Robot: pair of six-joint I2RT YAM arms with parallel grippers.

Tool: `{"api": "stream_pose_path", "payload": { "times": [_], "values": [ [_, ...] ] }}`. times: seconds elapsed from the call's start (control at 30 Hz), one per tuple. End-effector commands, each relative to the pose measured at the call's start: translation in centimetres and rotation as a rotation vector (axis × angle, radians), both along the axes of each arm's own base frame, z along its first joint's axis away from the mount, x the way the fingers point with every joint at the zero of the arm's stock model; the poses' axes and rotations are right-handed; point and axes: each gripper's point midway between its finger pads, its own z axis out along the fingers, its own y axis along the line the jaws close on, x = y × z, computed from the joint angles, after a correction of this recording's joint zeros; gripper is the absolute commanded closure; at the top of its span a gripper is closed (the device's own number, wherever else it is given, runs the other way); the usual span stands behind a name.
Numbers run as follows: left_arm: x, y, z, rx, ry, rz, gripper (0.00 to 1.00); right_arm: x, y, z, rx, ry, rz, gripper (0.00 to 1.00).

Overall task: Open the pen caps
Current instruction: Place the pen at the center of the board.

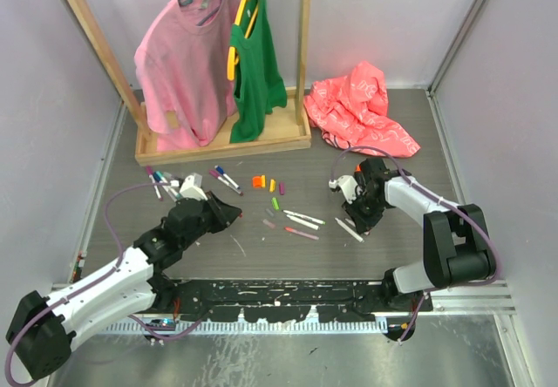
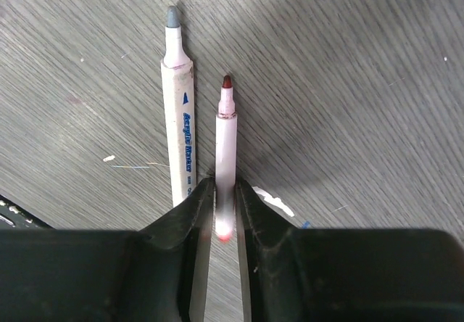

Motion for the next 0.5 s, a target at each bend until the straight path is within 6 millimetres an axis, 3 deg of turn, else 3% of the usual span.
{"api": "stream_pose_path", "payload": {
  "times": [0.0, 0.47],
  "values": [
    [0.2, 0.1, 0.3, -0.017, -0.009, 0.011, 1.0, 0.1, -0.1, -0.2, -0.004, 0.002, -0.015, 0.73],
    [0.0, 1.2, -2.9, 0.125, 0.133, 0.053, 1.0, 1.4, -0.2, 1.1, -0.005, -0.074, -0.038, 0.63]
  ]
}}
